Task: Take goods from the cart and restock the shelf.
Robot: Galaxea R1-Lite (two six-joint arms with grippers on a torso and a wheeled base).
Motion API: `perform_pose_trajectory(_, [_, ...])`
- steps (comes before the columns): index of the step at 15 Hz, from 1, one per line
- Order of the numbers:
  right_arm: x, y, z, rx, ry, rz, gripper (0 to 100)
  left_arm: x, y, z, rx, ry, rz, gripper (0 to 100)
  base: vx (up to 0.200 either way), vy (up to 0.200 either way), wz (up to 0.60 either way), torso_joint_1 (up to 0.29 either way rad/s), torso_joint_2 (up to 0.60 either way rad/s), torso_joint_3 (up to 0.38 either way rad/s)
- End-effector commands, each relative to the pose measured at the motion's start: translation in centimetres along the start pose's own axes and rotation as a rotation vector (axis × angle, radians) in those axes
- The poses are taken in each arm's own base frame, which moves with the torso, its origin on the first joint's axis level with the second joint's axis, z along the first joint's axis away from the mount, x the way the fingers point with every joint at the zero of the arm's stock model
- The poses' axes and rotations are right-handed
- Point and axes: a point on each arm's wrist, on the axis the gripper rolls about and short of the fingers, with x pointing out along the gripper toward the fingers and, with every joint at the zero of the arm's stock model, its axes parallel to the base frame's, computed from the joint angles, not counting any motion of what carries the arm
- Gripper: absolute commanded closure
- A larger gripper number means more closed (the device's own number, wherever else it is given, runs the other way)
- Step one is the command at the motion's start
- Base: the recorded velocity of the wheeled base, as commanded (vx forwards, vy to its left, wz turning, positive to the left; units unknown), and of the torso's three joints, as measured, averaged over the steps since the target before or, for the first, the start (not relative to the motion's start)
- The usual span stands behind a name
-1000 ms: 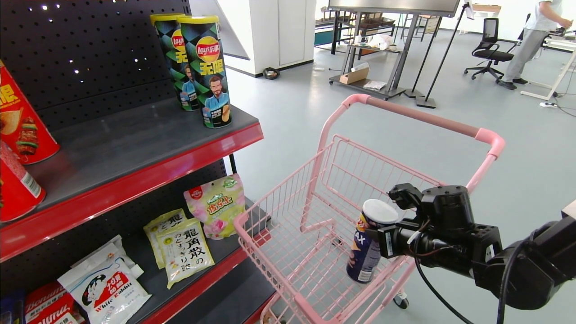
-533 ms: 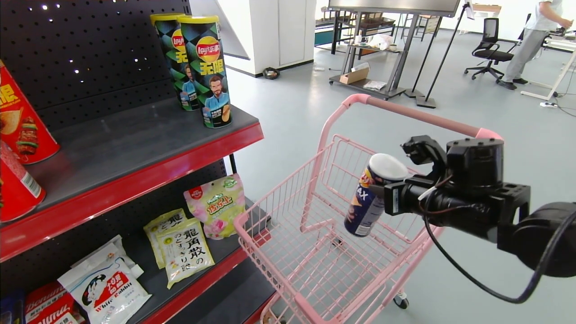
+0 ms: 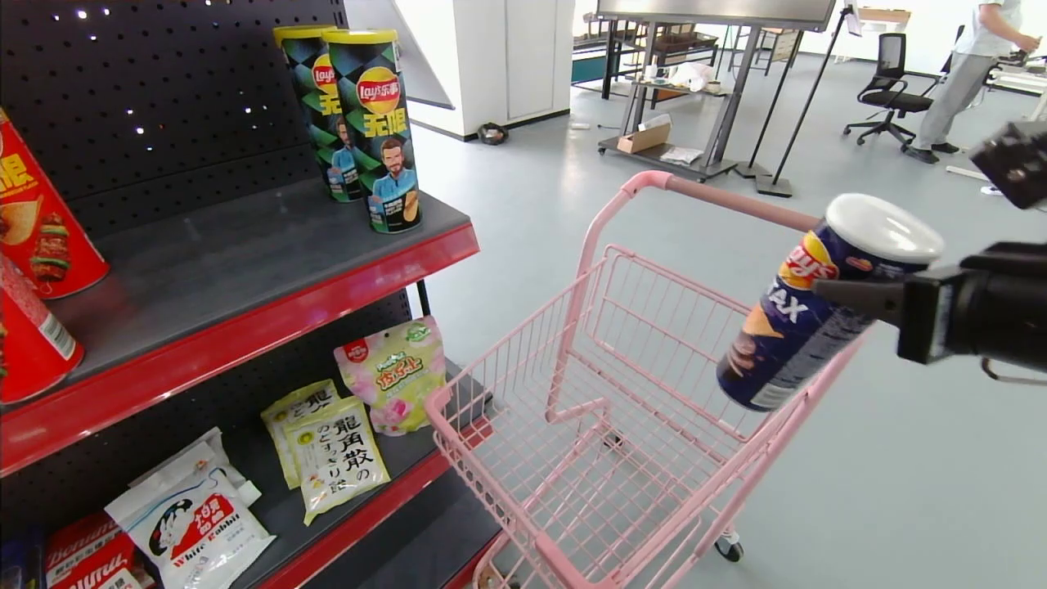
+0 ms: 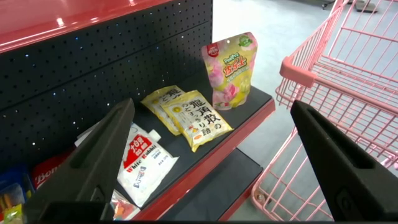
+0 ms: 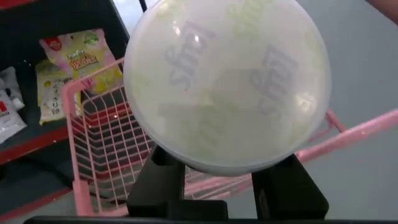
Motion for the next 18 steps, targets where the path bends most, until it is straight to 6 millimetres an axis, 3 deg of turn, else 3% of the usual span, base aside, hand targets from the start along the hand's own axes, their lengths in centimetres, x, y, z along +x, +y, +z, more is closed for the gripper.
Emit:
perform_pose_trajectory(1, [-5.4, -1.6, -2.9, -0.037, -0.022, -0.068, 100, 0.0, 0.0, 0.0, -0.001, 0.000, 0.000, 0, 0.000, 0.000, 0.00, 0.000, 0.00, 0.000])
perform_pose_trajectory(7, [-9.1, -1.7, -5.0, -0.078, -0.073, -0.082, 100, 0.0, 0.0, 0.0, -0.001, 0.000, 0.001, 0, 0.000, 0.000, 0.00, 0.008, -0.02, -0.020])
perform_pose_trajectory(18, [-9.3, -1.7, -5.8, -0.120, -0.069, -0.084, 100, 0.0, 0.0, 0.0, -0.001, 0.000, 0.001, 0, 0.000, 0.000, 0.00, 0.194, -0.52, -0.328])
